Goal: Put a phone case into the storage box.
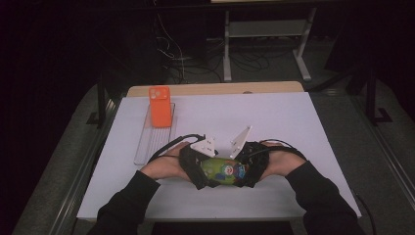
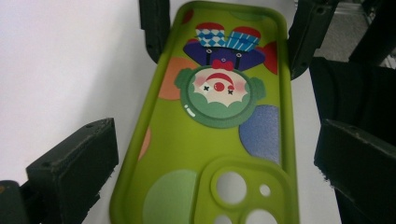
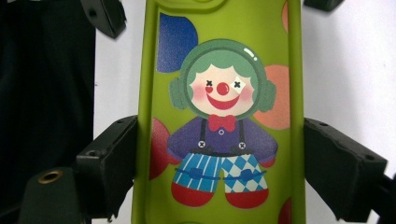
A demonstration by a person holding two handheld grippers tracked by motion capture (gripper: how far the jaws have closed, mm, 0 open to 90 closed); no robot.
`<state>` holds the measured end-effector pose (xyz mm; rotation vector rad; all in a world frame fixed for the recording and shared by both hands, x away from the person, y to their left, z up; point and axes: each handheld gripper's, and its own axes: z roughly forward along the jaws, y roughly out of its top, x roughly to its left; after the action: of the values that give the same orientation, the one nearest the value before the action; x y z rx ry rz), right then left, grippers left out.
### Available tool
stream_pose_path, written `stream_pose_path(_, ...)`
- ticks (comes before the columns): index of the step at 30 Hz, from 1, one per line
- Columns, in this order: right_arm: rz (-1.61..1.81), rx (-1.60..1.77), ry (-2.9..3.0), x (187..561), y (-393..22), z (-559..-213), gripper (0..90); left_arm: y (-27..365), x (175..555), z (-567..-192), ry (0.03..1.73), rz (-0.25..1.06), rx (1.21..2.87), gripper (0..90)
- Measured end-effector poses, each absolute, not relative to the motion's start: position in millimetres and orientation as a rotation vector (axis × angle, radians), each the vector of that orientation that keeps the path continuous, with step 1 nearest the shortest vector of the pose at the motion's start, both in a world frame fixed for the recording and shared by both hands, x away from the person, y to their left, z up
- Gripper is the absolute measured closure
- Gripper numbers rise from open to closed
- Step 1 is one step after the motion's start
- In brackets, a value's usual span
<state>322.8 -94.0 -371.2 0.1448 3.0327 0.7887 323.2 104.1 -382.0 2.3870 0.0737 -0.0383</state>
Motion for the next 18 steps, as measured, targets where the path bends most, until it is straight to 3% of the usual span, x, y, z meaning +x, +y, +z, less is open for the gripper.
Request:
stream_pose_path(6, 0.802, 0.116, 3.034, 320.4, -91.0, -369.7, 15.5, 98.0, 320.6, -389.4, 0.052, -0.067, 2.427, 0.0)
stream_pose_path(13, 0.811, 0.101, 3.044, 319.4, -90.3, -369.1, 15.5, 97.7, 319.7, -389.2, 0.051, -0.047, 2.423, 10.6)
stream_pose_path(18, 0.824, 0.101, 3.050, 319.2, -91.0, -368.0, 15.4, 98.8, 318.8, -387.8, 0.052, -0.067, 2.410, 12.1)
